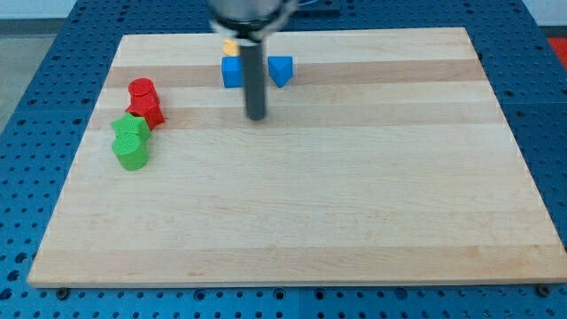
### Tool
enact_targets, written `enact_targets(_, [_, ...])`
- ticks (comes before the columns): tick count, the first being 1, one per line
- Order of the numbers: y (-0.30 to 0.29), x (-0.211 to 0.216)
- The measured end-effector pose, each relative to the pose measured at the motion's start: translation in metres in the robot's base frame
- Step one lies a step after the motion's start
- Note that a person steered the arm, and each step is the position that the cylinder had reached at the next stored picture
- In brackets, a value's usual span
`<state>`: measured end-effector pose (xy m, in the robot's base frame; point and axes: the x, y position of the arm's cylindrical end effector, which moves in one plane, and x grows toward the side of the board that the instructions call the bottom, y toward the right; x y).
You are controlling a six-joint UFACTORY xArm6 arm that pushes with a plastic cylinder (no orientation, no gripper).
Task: Move the blue triangle towards the top right side of the board
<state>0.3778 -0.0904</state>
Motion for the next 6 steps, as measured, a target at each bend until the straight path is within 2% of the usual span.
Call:
enact_targets(1, [0.006,-0.045])
enact_targets(2, [0.063,-0.087])
enact_targets(3, [0.104,-0.103])
enact_targets(4, [0.117,-0.104])
enact_targets(5, [0.114,-0.038])
enact_targets(6, [0.047,-0.036])
